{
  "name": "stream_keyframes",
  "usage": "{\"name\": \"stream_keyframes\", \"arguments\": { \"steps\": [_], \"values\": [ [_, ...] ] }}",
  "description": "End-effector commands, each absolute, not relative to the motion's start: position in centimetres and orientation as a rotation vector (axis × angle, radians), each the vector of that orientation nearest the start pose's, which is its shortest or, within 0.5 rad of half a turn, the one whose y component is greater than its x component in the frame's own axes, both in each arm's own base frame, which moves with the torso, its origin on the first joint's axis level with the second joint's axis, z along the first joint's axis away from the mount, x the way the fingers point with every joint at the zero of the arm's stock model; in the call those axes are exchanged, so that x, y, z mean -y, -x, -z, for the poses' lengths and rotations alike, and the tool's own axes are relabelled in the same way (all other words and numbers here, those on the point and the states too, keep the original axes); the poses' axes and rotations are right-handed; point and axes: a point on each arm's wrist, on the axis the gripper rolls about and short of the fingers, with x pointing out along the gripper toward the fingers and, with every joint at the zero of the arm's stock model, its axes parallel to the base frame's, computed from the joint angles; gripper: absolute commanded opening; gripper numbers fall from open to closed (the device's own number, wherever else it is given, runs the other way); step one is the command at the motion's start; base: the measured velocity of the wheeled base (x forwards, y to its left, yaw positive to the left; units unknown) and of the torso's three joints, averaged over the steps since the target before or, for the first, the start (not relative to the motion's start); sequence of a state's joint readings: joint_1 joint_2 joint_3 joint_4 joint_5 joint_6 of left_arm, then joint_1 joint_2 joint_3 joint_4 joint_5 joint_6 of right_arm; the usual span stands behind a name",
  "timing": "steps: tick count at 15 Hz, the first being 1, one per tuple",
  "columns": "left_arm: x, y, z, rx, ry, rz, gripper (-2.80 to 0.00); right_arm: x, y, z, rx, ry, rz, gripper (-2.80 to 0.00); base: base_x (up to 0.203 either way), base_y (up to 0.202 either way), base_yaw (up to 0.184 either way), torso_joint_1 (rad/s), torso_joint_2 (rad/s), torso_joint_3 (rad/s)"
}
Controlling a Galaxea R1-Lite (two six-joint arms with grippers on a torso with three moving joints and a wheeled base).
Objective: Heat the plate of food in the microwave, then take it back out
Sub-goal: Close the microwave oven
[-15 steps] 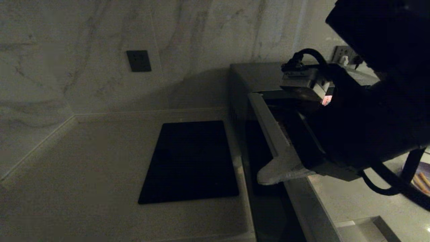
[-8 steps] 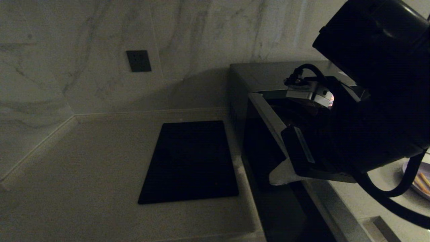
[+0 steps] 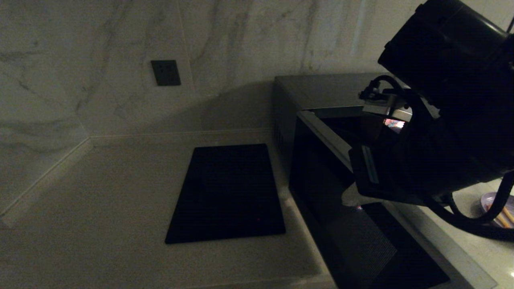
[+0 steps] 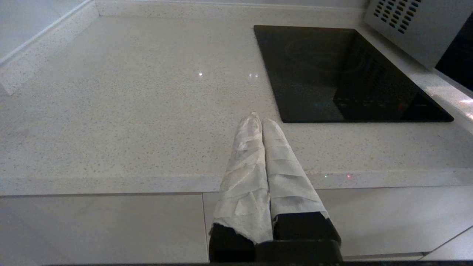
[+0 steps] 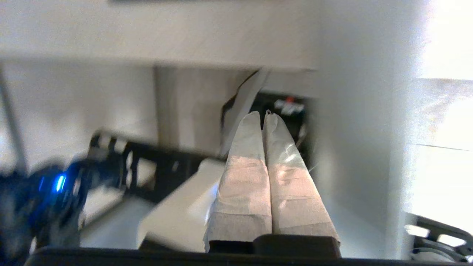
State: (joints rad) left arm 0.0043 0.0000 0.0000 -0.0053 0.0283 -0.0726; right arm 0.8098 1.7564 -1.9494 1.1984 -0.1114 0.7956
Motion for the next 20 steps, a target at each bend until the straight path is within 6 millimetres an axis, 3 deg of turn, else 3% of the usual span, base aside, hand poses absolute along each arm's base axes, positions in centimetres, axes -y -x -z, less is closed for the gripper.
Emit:
{"name": "stream_keyframes", "arguments": {
  "steps": [1, 7, 20],
  "values": [
    [-0.1, 2.3, -7.6, 0.006, 0.074, -0.034, -2.8, -18.2, -19.4, -31.6, -1.065, -0.273, -0.158, -2.8, 0.0, 0.0, 0.0, 0.0, 0.0, 0.0],
    [-0.1, 2.3, -7.6, 0.006, 0.074, -0.034, -2.8, -16.0, -20.5, -31.7, -1.046, -0.318, -0.075, -2.8, 0.0, 0.0, 0.0, 0.0, 0.0, 0.0],
    [-0.1, 2.3, -7.6, 0.006, 0.074, -0.034, -2.8, -9.2, -25.6, -31.4, -0.985, -0.477, 0.212, -2.8, 0.0, 0.0, 0.0, 0.0, 0.0, 0.0]
  ]
}}
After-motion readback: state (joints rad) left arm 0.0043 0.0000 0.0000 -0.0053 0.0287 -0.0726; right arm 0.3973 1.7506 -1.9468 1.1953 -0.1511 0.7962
